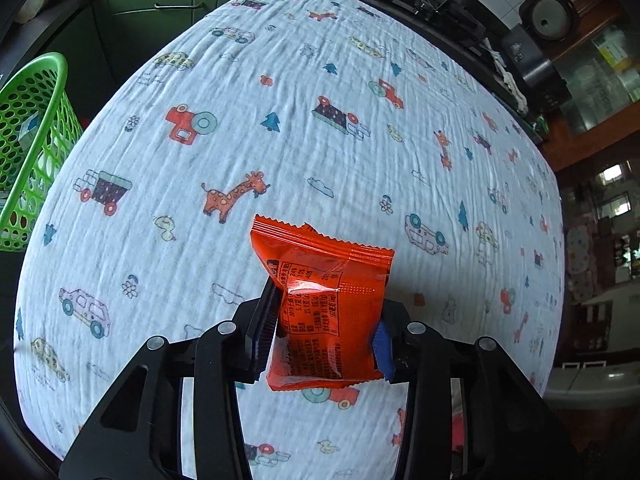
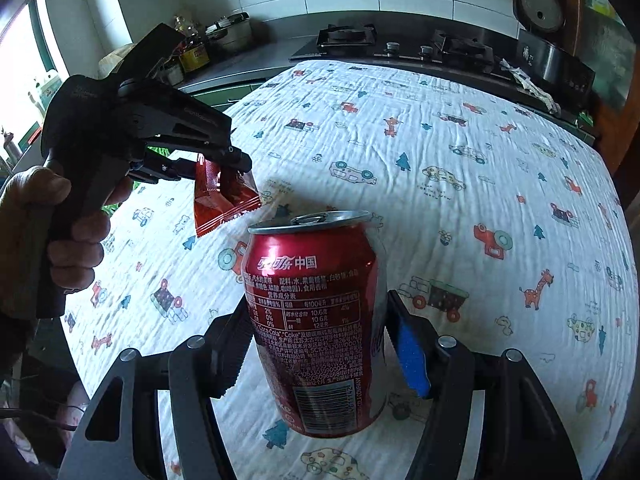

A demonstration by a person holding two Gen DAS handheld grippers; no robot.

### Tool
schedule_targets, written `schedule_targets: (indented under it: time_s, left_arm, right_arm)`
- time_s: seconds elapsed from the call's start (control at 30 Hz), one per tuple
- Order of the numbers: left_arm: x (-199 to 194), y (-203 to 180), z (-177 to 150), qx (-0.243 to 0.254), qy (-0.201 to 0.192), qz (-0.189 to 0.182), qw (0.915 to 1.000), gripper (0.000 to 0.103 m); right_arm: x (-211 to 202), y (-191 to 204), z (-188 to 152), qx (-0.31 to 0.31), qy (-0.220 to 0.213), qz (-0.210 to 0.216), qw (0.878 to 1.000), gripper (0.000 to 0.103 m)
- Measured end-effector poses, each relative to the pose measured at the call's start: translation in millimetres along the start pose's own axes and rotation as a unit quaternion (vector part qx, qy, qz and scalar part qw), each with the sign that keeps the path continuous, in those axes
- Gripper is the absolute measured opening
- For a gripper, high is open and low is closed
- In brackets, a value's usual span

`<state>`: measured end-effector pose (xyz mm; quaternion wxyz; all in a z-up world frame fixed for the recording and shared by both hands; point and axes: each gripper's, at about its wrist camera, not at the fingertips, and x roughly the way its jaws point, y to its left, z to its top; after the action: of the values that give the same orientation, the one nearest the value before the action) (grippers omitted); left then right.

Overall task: Collect trash
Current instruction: 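Carry the snack bag with the left tool over the basket and release it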

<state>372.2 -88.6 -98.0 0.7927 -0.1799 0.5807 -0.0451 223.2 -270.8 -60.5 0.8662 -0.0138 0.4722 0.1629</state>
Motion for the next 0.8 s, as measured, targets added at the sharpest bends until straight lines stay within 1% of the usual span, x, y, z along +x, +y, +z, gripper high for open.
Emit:
schedule_targets:
  time_s: [0.13,0.33,0.43,0.57,0.7,0.8]
  left_arm:
    - [-21,15,-1,0.008,-0.015,-0.002,0.9999,0.041]
    - [-61,54,3,0.004,-0.05,0.01,0.9987,0.041]
    - [-82,80,7,-0.003,-0.07,0.024,0.9973,0.041]
    - [-105,122,15,-0.019,-0.094,0.053,0.994,0.041]
    - [-121,171,26,-0.044,-0.108,0.085,0.9896,0.041]
    - [-126,207,35,-0.063,-0.112,0.106,0.9861,0.041]
  right_arm:
    - [2,12,5,-0.007,-0.004,0.011,1.0,0.062]
    - [9,37,18,-0.021,-0.009,0.034,0.999,0.061]
    - [14,53,26,-0.031,-0.011,0.046,0.998,0.061]
    - [21,77,38,-0.048,-0.012,0.06,0.997,0.061]
    - [27,101,51,-0.06,-0.014,0.075,0.995,0.061]
    - [33,118,61,-0.07,-0.014,0.083,0.994,0.061]
